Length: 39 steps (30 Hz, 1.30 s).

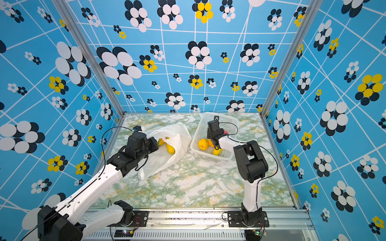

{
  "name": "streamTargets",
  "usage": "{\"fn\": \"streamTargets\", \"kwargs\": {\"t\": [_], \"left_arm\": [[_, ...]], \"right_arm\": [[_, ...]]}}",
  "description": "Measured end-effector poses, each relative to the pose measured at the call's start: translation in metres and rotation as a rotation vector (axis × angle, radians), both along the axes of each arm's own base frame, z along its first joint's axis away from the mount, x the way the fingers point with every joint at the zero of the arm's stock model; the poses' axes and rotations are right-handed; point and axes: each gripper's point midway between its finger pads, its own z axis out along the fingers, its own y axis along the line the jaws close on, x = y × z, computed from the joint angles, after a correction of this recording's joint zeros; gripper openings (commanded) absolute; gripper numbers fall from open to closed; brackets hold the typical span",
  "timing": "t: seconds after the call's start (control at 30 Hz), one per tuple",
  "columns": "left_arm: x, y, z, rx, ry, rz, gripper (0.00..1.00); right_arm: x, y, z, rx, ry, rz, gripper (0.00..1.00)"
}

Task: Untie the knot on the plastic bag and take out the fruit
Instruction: 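Lift the green round fruit out of the bag and carry it to the basket, then open the right gripper to drop the green fruit into the basket, then move the right gripper back over the bag mouth and lower inside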

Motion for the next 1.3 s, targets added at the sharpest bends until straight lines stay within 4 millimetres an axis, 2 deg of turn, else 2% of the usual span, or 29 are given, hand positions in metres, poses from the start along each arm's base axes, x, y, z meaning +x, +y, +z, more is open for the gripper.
{"fn": "streamTargets", "kwargs": {"t": [0.07, 0.23, 0.27, 0.37, 0.5, 0.57, 0.63, 0.7, 0.77, 0.87, 0.93, 0.97, 1.03, 1.1, 1.2, 1.3], "left_arm": [[0.003, 0.0, -0.004, 0.009, 0.011, 0.006, 0.0], [0.005, 0.004, -0.006, 0.008, 0.017, 0.029, 0.0], [0.006, 0.007, -0.006, 0.006, 0.019, 0.036, 0.0], [0.008, 0.021, 0.001, -0.008, 0.005, 0.068, 0.0], [0.0, 0.028, 0.026, -0.04, -0.08, 0.069, 0.0], [-0.006, 0.029, 0.033, -0.055, -0.104, 0.059, 0.0], [-0.01, 0.027, 0.039, -0.062, -0.12, 0.042, 0.0], [-0.011, 0.026, 0.04, -0.06, -0.122, 0.029, 0.0], [-0.01, 0.025, 0.039, -0.055, -0.118, 0.018, 0.0], [-0.009, 0.022, 0.034, -0.052, -0.105, 0.002, 0.0], [-0.008, 0.019, 0.03, -0.051, -0.088, -0.008, 0.0], [-0.007, 0.018, 0.027, -0.048, -0.079, -0.013, 0.0], [-0.006, 0.016, 0.023, -0.044, -0.058, -0.02, 0.0], [-0.005, 0.015, 0.021, -0.044, -0.053, -0.023, 0.0], [-0.005, 0.016, 0.021, -0.043, -0.053, -0.021, 0.0], [-0.003, 0.018, 0.015, -0.025, -0.03, -0.006, 0.0]], "right_arm": [[-0.002, -0.002, -0.003, -0.007, 0.011, -0.004, 0.63], [-0.006, -0.005, -0.009, -0.018, 0.03, -0.017, 0.95], [-0.007, -0.005, -0.01, -0.019, 0.029, -0.015, 0.99], [-0.014, -0.009, -0.021, -0.022, 0.04, -0.022, 0.99], [-0.026, -0.015, -0.03, -0.02, 0.041, -0.022, 0.99], [-0.035, -0.016, -0.023, -0.009, 0.019, -0.011, 0.99], [-0.047, -0.019, -0.009, -0.003, -0.004, -0.002, 0.99], [-0.058, -0.02, 0.018, 0.011, -0.05, 0.014, 0.98], [-0.071, -0.012, 0.062, 0.041, -0.141, 0.052, 0.94], [-0.103, 0.02, 0.132, 0.122, -0.317, 0.179, 0.83], [-0.132, 0.052, 0.161, 0.18, -0.402, 0.31, 0.76], [-0.145, 0.069, 0.168, 0.198, -0.422, 0.377, 0.73], [-0.171, 0.107, 0.17, 0.224, -0.436, 0.52, 0.68], [-0.194, 0.145, 0.163, 0.229, -0.425, 0.653, 0.63], [-0.226, 0.196, 0.145, 0.221, -0.403, 0.824, 0.59], [-0.246, 0.232, 0.117, 0.21, -0.353, 0.93, 0.54]]}}
